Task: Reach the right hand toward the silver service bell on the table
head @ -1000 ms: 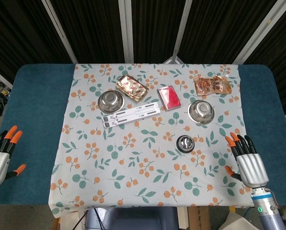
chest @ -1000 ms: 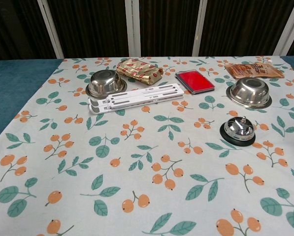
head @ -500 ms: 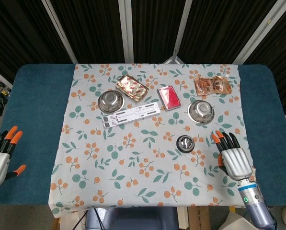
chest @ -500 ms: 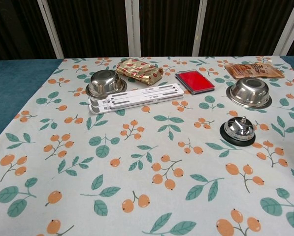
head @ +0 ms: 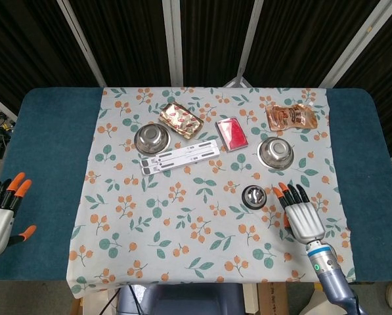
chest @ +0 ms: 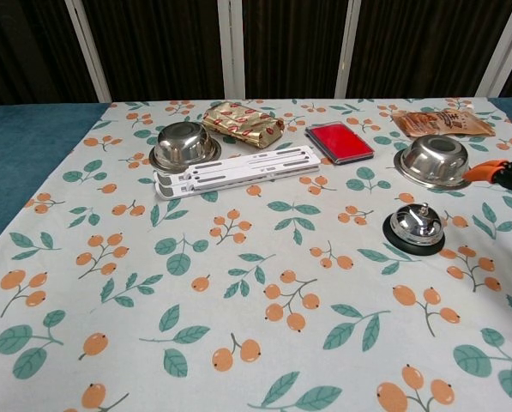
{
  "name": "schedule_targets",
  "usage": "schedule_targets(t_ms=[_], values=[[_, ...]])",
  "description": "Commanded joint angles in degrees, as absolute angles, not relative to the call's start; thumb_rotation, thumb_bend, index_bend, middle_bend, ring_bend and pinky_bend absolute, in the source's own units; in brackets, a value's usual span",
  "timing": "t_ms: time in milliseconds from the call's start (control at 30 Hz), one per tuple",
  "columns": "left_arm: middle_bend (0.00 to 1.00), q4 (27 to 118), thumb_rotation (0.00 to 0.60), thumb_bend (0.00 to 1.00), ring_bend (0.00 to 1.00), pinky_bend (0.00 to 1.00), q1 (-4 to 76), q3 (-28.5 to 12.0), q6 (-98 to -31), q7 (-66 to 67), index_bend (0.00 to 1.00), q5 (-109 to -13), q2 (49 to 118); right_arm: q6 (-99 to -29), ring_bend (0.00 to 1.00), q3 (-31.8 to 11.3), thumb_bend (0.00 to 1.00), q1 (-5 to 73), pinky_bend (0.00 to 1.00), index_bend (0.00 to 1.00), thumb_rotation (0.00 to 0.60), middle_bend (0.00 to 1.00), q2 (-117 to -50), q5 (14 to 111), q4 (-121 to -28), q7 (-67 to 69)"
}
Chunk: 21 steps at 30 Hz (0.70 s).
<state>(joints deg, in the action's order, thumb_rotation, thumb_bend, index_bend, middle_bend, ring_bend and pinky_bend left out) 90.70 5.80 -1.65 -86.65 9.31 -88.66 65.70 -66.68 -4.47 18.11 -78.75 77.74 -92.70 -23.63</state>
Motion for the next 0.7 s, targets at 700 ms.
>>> schedule_targets(t_ms=[700], values=[[0.00,90.80,0.600,0.00,0.00,0.00,5.77,-1.37,-86.39,9.28,0.00,-88.82,65.67,-64.32,0.00,-4.06,0.92,20.21,0.00,0.00,0.600,0.00,-84.38,73.20,-91.11,-28.01]])
